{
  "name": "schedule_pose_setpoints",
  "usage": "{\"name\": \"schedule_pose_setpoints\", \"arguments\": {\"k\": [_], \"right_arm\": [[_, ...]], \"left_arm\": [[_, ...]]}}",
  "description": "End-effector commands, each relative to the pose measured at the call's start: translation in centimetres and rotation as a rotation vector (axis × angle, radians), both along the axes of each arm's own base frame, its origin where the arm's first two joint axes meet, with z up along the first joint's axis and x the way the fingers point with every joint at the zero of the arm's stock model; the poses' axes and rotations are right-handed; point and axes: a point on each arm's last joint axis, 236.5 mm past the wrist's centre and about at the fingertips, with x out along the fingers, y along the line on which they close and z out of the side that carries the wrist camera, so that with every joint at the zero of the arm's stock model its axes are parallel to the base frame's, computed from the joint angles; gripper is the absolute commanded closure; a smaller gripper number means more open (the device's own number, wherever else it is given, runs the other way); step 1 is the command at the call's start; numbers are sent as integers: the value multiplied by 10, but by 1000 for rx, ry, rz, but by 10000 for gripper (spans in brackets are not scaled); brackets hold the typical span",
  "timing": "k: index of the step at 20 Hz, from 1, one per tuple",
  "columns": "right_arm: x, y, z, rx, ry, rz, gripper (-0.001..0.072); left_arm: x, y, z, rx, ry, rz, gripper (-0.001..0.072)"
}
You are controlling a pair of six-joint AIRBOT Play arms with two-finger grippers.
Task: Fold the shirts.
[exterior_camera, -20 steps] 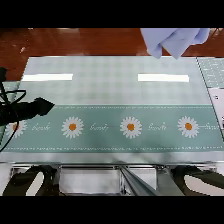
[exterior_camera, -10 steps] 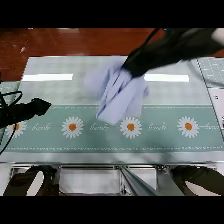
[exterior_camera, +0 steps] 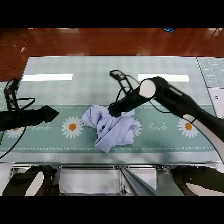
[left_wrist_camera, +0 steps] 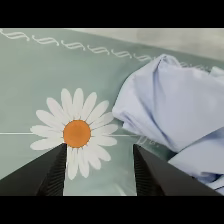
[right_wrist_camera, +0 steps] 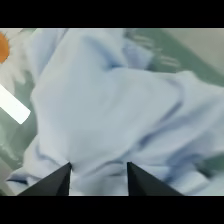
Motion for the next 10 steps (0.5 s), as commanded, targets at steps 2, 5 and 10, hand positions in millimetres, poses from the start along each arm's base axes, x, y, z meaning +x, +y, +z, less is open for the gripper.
{"name": "schedule_pose_setpoints", "arguments": {"k": [2,5,10], "right_arm": [[54,-116,74,-21,-136,-262,302],[43,-240,89,-109,-215,-595,302],[-56,-254,-8,-8,6,-777,303]], "left_arm": [[-5,1,-42,-35,172,-26,201],[-4,-40,-58,-253,274,-114,201],[6,-92,-103,-419,404,-140,200]]}}
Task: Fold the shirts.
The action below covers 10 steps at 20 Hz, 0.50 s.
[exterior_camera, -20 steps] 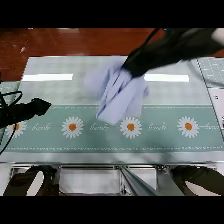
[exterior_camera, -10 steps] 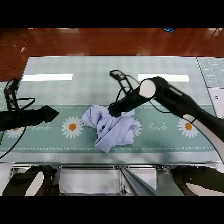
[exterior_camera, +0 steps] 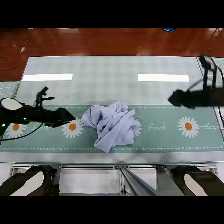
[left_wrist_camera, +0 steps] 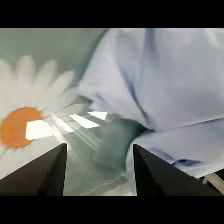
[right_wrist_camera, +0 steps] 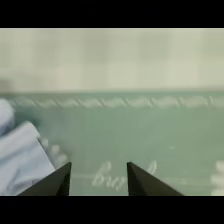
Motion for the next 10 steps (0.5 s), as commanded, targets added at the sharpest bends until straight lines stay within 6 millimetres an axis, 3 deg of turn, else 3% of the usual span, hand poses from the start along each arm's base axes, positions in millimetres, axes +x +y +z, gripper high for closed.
{"name": "schedule_pose_setpoints", "arguments": {"k": [1,4,8,9,10], "right_arm": [[-59,4,-51,132,71,-115,303],[-83,36,-62,252,94,-95,303],[-108,69,-79,310,188,-36,303],[-115,79,-86,317,219,-19,303],[-120,86,-93,320,242,-10,303]], "left_arm": [[7,-32,-37,-62,74,1,200],[13,-43,-60,-4,97,45,201],[16,-55,-68,34,68,37,211],[19,-58,-67,33,61,29,366],[23,-60,-64,29,54,22,652]]}}
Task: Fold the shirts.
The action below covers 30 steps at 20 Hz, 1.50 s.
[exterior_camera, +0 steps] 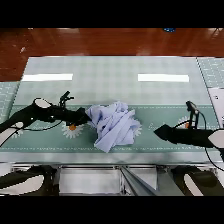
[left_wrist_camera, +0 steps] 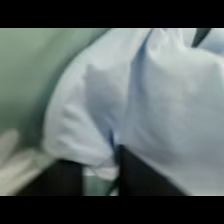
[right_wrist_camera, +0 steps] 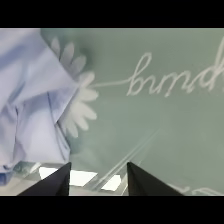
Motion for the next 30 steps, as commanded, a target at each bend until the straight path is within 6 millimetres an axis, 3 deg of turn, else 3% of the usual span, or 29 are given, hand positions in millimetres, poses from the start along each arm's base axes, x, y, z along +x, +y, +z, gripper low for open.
{"name": "schedule_pose_setpoints", "arguments": {"k": [1,4,7,9,13,15,16,18,19,21,22,23,25,26,28,30], "right_arm": [[-23,32,-21,58,87,32,303],[-31,70,-33,100,124,98,303],[-34,100,-56,100,134,141,303],[-24,113,-64,118,133,135,303],[14,135,-68,141,84,125,325],[27,144,-71,125,68,169,524],[27,150,-69,128,68,213,689],[29,163,-46,146,18,351,685],[39,162,-27,150,-25,379,685],[83,144,32,130,-176,375,685],[110,124,75,100,-277,353,686],[133,102,119,66,-369,325,686],[159,63,222,8,-559,285,686],[159,50,270,-21,-650,283,686],[138,31,357,-104,-822,300,686],[102,21,418,-168,-956,311,686]], "left_arm": [[14,-8,1,12,-41,-14,688],[26,-15,19,-13,-83,-51,688],[31,-16,24,-17,-96,-52,688],[30,-16,24,-20,-92,-57,688],[30,-16,24,-20,-90,-57,687],[31,-16,25,-21,-93,-54,687],[32,-15,27,-27,-91,-53,687],[44,-9,45,-52,-113,-50,688],[56,-2,62,-65,-159,-52,688],[96,24,125,-79,-320,-5,688],[118,41,167,-75,-447,24,688],[138,59,222,-93,-583,83,688],[155,86,335,-158,-827,184,688],[152,97,390,-165,-954,210,688],[128,108,476,-124,-1163,208,688],[88,105,541,-73,-1333,172,688]]}}
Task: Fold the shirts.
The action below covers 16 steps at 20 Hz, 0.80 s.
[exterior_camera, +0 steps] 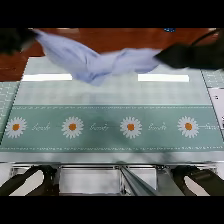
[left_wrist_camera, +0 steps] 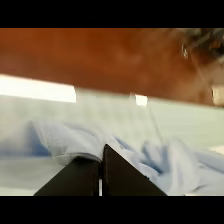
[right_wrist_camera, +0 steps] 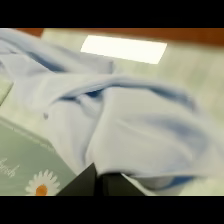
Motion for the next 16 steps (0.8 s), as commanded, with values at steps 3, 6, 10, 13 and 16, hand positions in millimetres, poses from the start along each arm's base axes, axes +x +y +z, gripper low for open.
{"name": "schedule_pose_setpoints", "arguments": {"k": [3,6,10,13,16], "right_arm": [[-99,-56,134,-126,-328,-108,685],[-145,-84,136,-164,-331,-202,685],[-184,-107,93,-234,-157,-257,685],[-194,-105,35,-247,43,-238,685],[-189,-84,-27,-198,210,-174,685]], "left_arm": [[-116,-3,169,177,-449,88,688],[-176,-5,190,344,-559,204,688],[-236,0,191,537,-611,355,688],[-250,-19,178,514,-584,246,688],[-233,-25,148,476,-499,156,688]]}}
